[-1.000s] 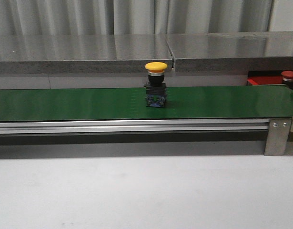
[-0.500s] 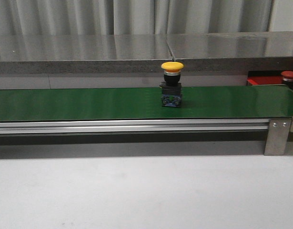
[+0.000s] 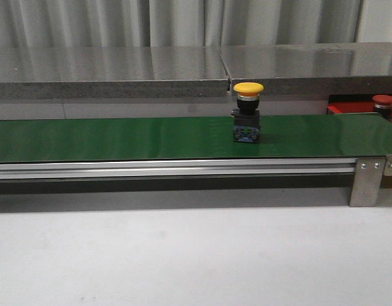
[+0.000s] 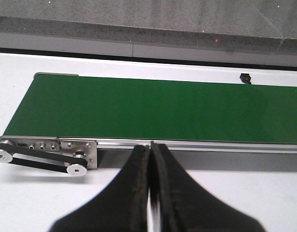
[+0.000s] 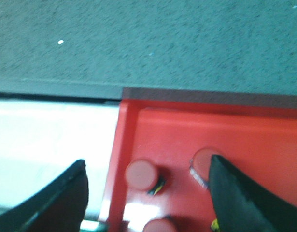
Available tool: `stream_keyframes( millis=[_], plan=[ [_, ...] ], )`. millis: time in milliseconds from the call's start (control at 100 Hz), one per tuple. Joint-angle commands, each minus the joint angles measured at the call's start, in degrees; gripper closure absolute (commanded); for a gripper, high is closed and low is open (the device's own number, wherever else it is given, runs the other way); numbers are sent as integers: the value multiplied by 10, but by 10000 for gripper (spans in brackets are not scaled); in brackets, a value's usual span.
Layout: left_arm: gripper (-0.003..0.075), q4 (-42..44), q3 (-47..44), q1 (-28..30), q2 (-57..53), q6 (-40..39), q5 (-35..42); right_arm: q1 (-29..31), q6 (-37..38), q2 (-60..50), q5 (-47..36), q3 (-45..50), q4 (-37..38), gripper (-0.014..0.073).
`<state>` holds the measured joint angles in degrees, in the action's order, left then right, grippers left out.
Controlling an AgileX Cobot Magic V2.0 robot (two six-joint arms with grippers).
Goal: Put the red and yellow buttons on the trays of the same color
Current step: 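Move the right gripper over the approaching yellow button on the belt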
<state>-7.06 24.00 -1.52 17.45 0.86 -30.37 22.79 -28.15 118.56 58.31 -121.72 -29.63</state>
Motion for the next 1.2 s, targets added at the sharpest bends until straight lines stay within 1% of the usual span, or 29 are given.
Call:
stream_keyframes(
  millis=[0,140,300,450,650,800,890,990,1190],
  plan=[
    [739,-9,15,-4,4,-1,42,3,-9,-56,29,-15,-23,65],
    [739,-9,15,-4,4,-1,42,2,-25,-90,67,14,-50,65],
    [739,-9,15,-4,4,-1,42,2,-63,-155,73,105,-80,65],
    [739,-9,15,-4,4,-1,42,2,-97,-224,51,221,-97,65],
    [739,-9,15,-4,4,-1,42,2,-166,-318,-5,384,-128,65],
    [739,-9,15,-4,4,-1,42,1,-219,-353,-33,484,-172,65],
    [739,-9,15,-4,4,-1,42,-2,-254,-358,-49,526,-199,65],
    [739,-9,15,-4,4,-1,42,-23,-279,-358,-81,564,-208,65],
    [739,-9,15,-4,4,-1,42,-102,-315,-353,-157,587,-203,65]
  ],
)
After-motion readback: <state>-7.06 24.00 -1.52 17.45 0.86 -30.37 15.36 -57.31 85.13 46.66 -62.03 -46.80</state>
